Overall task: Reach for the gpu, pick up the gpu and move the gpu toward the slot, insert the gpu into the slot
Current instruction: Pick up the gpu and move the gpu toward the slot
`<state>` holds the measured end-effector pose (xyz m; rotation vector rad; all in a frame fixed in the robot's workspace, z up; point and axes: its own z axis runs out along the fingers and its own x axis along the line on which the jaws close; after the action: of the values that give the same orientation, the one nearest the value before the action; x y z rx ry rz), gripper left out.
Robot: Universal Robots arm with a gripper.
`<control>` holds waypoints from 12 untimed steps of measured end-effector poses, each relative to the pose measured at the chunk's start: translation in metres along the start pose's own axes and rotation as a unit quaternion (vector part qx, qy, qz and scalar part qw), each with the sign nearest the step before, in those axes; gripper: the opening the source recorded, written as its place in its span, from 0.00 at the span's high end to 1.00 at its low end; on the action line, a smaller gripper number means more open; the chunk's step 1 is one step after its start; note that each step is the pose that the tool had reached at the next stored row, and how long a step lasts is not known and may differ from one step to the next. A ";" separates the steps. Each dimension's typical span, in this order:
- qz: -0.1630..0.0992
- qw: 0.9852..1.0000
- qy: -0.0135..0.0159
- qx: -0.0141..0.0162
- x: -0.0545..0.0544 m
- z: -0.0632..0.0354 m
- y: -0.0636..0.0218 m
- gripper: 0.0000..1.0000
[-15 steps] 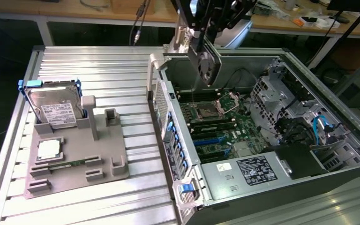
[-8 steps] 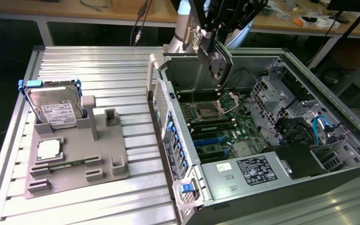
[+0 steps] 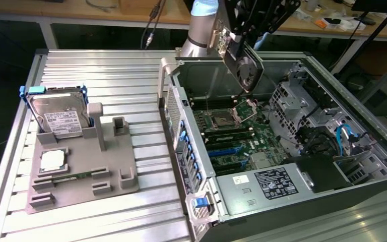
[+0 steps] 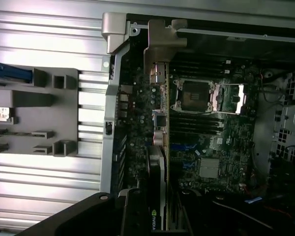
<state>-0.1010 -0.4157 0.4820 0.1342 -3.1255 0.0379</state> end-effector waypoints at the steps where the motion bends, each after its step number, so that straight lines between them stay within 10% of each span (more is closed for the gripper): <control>1: 0.000 1.000 0.000 0.000 -0.003 0.0001 -0.0003 0.73; 12: 0.000 1.000 0.000 0.000 -0.040 0.0010 -0.0034 0.73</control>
<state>-0.0610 -0.4157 0.4805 0.1340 -3.1255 0.0380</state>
